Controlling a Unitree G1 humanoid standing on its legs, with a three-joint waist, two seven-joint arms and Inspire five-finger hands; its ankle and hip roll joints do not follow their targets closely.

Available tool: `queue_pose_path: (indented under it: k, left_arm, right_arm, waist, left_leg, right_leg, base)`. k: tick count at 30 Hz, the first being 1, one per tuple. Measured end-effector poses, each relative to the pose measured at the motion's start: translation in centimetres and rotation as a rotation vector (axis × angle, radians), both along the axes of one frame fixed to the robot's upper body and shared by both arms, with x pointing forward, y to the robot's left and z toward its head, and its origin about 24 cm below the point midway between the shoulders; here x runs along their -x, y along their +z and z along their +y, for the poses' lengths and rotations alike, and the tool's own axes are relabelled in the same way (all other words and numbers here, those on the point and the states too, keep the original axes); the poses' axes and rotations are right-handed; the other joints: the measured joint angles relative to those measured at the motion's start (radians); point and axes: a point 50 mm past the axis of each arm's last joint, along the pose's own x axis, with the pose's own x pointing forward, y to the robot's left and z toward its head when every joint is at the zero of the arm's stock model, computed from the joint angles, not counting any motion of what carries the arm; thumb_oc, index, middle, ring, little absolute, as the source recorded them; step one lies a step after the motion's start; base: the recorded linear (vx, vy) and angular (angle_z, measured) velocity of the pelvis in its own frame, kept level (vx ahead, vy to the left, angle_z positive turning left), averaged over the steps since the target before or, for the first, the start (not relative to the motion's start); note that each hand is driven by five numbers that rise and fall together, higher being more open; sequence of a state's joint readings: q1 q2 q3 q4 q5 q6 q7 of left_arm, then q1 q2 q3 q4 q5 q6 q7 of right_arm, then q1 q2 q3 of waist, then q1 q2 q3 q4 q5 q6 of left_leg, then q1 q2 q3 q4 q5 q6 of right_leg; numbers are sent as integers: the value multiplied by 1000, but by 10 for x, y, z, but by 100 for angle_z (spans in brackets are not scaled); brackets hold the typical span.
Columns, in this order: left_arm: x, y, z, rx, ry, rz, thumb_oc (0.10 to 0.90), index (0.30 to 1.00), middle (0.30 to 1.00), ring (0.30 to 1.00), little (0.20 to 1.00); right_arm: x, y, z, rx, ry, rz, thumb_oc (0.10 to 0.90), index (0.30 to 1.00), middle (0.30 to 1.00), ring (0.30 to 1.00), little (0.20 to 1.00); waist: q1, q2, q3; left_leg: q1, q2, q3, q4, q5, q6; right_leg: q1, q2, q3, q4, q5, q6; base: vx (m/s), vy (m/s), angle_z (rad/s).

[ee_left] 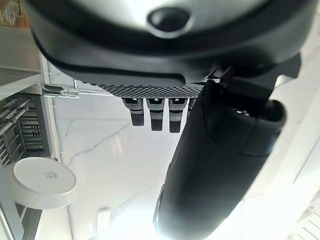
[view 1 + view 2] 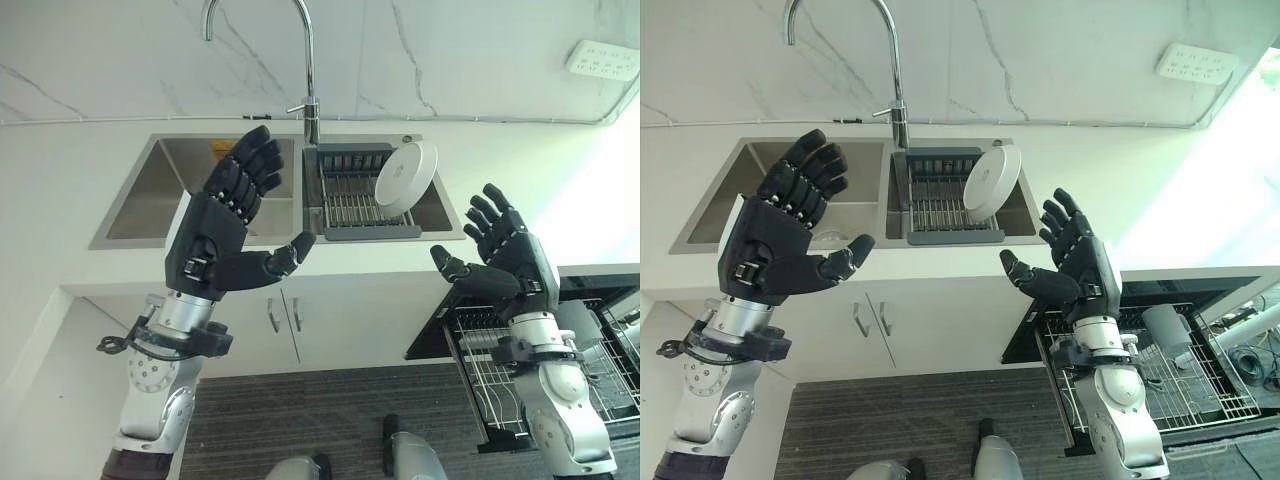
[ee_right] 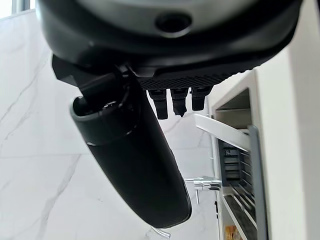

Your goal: Place the dishes in the dishwasher.

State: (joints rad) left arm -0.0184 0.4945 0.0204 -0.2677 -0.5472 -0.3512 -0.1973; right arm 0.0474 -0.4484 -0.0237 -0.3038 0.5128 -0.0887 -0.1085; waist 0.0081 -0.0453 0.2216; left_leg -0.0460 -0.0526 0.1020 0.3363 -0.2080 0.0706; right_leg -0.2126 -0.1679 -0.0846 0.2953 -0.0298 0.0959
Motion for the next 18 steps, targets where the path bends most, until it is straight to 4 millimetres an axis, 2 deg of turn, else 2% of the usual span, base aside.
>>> queue_pose_path:
  k: [1,5,8,11,18]
  left_arm:
    - [1,1,0,0,0,-5,800,900,900,900,900]
    - [1,7,-6,2,-21,-31,800,900,900,900,900]
    - [0,7,-8,3,-28,-28,800,900,900,900,900]
    - [-1,8,-8,4,-27,-31,800,900,900,900,900]
    - [-4,10,-8,5,-29,-39,800,900,900,900,900]
  right_arm:
    - [-2,3,0,0,-4,-12,800,900,900,900,900]
    - [-8,16,-1,27,-14,-55,800,900,900,900,900]
    - [-10,21,-4,33,-21,-72,800,900,900,900,900]
    - [-16,23,-7,11,-25,-74,800,900,900,900,900]
    - [-29,14,-18,-94,-60,-11,800,900,900,900,900]
  waist:
    - [-2,1,0]
    - [-8,13,-5]
    - [-8,14,-5]
    - [-7,17,-6]
    - [0,20,-8]
  left_leg:
    - [8,6,-9,0,-4,-10]
    - [18,67,-23,-19,-6,-55]
    - [48,87,-28,-57,3,-78]
    - [58,94,-32,-72,9,-88]
    - [65,74,-55,-67,14,-82]
  right_leg:
    - [12,2,-16,-9,41,-10]
    - [18,60,-50,10,18,-59]
    - [25,79,-64,23,4,-87]
    - [30,82,-70,25,-2,-94]
    - [52,56,-91,30,-14,-80]
  base:
    - [138,-108,3]
    - [109,-91,2]
    - [75,-54,0]
    - [61,-35,4]
    - [25,-10,13]
